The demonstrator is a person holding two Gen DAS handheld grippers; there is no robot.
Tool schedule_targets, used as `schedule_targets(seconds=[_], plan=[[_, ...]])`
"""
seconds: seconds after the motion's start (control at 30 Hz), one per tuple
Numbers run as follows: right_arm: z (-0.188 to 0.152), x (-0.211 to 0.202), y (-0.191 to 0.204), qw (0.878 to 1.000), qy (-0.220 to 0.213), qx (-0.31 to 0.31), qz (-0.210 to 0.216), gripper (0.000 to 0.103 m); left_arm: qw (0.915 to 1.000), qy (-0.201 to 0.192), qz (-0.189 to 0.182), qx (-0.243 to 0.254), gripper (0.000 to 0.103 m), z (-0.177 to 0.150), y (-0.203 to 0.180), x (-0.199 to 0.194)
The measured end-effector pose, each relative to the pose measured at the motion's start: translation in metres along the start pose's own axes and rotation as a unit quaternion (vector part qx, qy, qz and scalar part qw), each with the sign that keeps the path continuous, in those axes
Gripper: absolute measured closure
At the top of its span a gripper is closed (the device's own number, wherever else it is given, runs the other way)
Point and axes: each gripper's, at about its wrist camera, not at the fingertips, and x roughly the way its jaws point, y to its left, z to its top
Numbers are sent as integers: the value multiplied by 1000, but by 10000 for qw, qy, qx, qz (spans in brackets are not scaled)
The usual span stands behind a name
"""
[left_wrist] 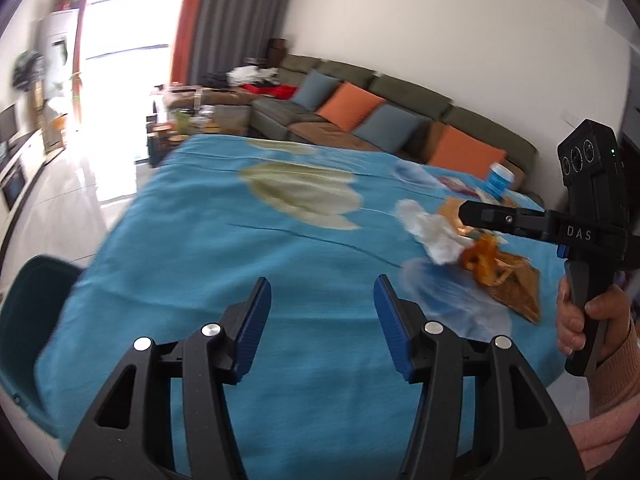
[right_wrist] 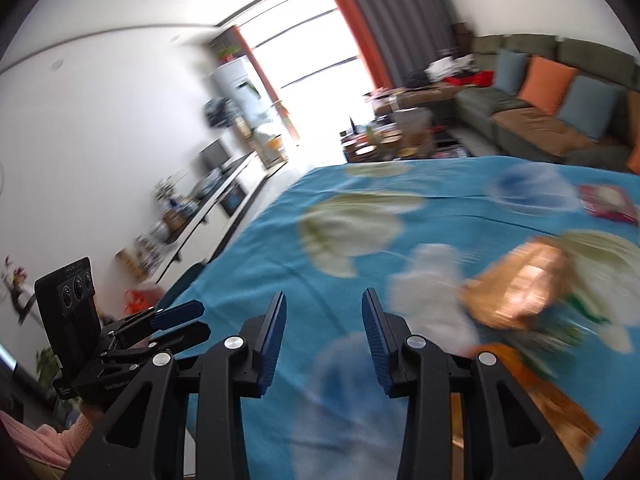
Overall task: Collect trash
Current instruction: 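Move both open tools back over the bed, then grasp the white tissue with the left tool while the right tool grasps an orange peel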
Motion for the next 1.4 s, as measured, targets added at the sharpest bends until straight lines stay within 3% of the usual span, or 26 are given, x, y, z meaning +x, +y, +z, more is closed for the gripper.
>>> schedule_targets(seconds=[0.27,0.4,0.6,0.77,0.87,0.97,1.13,1.4], plan=[[-36,-70,-68,9922,-382,804,-877,64,9956,496,-620,506,48,16,-62,52],[-41,-71,-88,9903,-429,1027,-835,64,9932,759,-634,618,48,22,-79,75],[-34,-52,-89,9957,-288,630,-613,64,9912,1051,-511,622,50,30,-93,99],[-30,-28,-81,9977,-18,450,-509,66,9877,1319,-589,604,58,32,-100,116],[-29,-20,-82,9978,85,433,-501,69,9854,1459,-629,606,67,31,-102,125],[-27,-14,-81,9978,154,408,-500,73,9854,1464,-662,557,69,31,-103,129],[-29,-9,-82,9978,269,375,-483,88,9852,1486,-740,436,91,32,-99,132],[-29,-14,-83,9981,185,353,-461,92,9879,1282,-786,377,98,32,-93,117]])
